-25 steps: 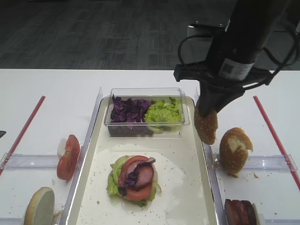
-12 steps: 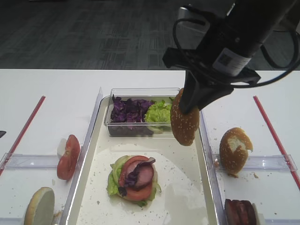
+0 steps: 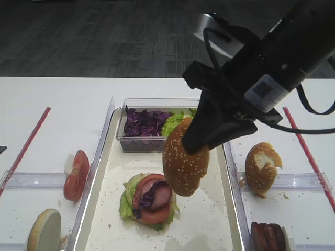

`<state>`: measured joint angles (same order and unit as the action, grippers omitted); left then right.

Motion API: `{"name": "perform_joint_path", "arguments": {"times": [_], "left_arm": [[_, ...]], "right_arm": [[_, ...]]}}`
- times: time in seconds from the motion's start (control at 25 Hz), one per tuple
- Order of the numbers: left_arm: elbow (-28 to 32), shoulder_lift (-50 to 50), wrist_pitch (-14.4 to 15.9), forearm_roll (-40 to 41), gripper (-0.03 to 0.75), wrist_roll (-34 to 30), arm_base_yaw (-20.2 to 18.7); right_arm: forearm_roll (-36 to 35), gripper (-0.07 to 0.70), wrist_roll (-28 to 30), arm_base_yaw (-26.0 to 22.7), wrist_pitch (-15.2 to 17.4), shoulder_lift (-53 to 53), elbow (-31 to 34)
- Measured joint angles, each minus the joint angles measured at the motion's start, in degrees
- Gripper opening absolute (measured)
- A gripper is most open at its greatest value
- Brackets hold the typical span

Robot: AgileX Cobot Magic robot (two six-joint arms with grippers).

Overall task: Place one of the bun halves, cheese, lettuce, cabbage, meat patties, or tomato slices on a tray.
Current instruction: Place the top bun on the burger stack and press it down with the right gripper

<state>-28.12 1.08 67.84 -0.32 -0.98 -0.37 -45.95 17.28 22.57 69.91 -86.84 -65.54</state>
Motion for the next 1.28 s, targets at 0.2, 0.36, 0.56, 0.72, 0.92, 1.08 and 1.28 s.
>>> {"name": "perform_joint_path", "arguments": {"times": [0.2, 0.36, 0.56, 0.72, 0.92, 1.08, 1.28], "left_arm": [[0.0, 0.0, 0.0, 0.0, 0.491, 0.0, 0.0], [0.0, 0.0, 0.0, 0.0, 0.491, 0.0, 0.0], [0.0, 0.0, 0.0, 0.32, 0.491, 0.0, 0.0], [0.0, 0.0, 0.0, 0.32, 0.491, 0.0, 0.0], [0.0, 0.0, 0.0, 0.32, 0.491, 0.0, 0.0], [0.0, 0.0, 0.0, 0.0, 0.491, 0.0, 0.0], [0.0, 0.0, 0.0, 0.32, 0.491, 0.0, 0.0]], "right_arm": [[-6.37, 0.14, 6.18, 0.0, -0.08, 1.52, 4.34], [-12.23, 0.139, 11.88, 0.0, -1.29, 1.66, 7.17], [-17.47, 0.139, 16.29, 0.0, -1.73, 1.64, 9.09], [-17.86, 0.139, 16.99, 0.0, -1.63, 1.64, 9.09], [-19.13, 0.139, 18.54, 0.0, -1.63, 1.64, 9.18], [-20.78, 0.138, 19.85, 0.0, -1.87, 1.64, 9.18], [-23.69, 0.137, 21.9, 0.0, -2.0, -0.42, 9.18]]}}
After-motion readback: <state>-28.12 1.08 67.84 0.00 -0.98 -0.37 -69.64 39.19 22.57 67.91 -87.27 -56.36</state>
